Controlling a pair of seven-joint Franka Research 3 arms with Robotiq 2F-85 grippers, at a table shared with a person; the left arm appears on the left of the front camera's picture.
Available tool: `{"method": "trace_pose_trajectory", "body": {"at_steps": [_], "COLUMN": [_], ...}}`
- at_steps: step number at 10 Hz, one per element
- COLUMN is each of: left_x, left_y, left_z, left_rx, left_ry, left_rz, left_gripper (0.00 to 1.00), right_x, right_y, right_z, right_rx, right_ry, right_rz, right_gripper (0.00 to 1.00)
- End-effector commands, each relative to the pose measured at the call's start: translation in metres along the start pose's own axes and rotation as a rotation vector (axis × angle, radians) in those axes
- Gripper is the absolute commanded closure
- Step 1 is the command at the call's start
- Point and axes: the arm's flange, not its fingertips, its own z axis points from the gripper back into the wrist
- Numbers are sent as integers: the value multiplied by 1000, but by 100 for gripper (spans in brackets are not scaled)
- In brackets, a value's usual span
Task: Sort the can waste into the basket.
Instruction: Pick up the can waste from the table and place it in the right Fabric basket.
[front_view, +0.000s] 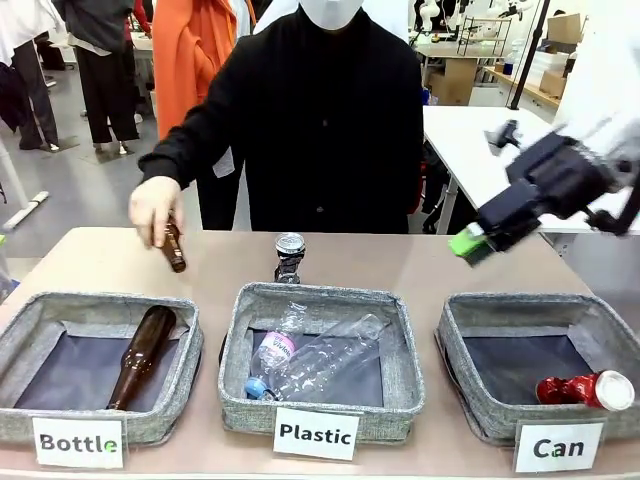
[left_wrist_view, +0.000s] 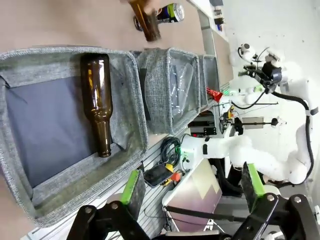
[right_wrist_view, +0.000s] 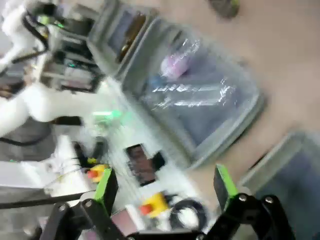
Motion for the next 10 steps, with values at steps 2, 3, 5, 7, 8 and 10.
{"method": "trace_pose_trajectory", "body": {"at_steps": [2, 3, 5, 7, 8, 10], "left_x": [-27, -38, -79, -92, -96, -92], "left_y": [-15, -17, -18, -19, -17, -22], "left_z": [62, 109, 171, 196, 197, 193], "left_rx": [91, 156, 222, 233, 224, 190], "left_ry": [-60, -96, -208, -248, -282, -310], "left_rz": [-82, -106, -116, -135, -128, -155], "left_gripper": [0, 0, 0, 0, 0, 0], "right_x": [44, 70, 93, 103, 104, 103], "right_y": [-18, -20, -32, -54, -72, -30], "right_z": [-51, -72, -107, -143, -150, -135], "right_rx": [-92, -77, -12, 185, 272, 19], "right_ry": [-42, -85, -175, -264, -223, -231], "right_rz": [392, 543, 660, 763, 729, 723], "right_gripper": [0, 0, 0, 0, 0, 0]}}
